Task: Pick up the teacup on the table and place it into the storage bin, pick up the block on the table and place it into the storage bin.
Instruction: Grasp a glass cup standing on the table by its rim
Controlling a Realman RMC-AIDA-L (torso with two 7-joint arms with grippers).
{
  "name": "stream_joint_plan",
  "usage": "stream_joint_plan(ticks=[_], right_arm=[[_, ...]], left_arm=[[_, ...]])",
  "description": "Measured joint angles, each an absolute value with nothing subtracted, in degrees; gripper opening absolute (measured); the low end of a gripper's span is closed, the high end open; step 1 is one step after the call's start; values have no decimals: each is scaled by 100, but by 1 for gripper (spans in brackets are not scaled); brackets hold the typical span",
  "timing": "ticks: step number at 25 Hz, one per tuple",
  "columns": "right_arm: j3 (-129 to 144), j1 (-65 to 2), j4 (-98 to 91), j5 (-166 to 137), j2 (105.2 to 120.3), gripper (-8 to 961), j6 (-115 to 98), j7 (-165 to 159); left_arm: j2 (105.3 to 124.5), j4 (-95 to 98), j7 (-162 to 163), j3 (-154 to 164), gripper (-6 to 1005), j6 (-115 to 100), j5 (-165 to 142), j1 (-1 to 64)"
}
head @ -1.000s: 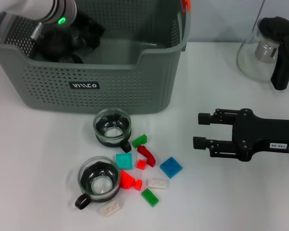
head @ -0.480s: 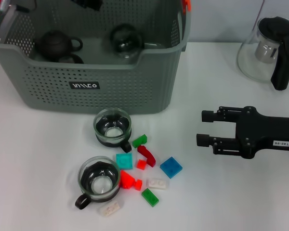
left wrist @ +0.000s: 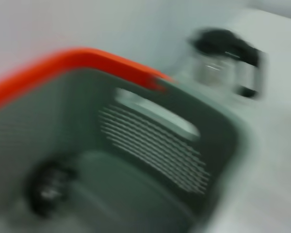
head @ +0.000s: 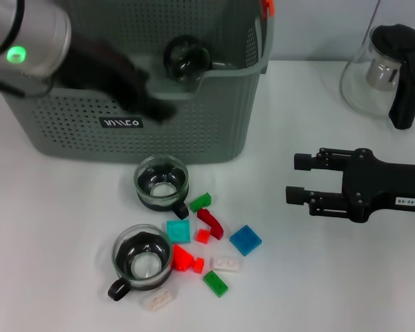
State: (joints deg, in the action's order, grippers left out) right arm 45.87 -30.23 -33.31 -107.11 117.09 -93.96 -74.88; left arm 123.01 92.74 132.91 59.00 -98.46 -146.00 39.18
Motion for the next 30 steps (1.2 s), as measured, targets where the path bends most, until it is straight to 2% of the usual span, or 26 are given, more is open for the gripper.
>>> stream_joint_plan(ticks=[4,10,16,30], right_arm=[[4579,-3023,-3331,-10695,11707,718,-9326,-7498],[4524,-3023,-3331,-10680,11713,717,-9274,-7508],[4426,-3023,-3270,-10681,11733,716,-9182,-7497],[4358,-3023,-3261,-10678,11777,718,-9111,-7548]], left_arm=[[12404,9692,13162,5996,733,-10505,-14618,3719],[12406,9769,12961,6147,733,-11008,-14622,3559],[12411,9332,12189,6532,734,-10574,-14712,3349],[12418,8530,12638,6963,734,-10312,-15819,3549]])
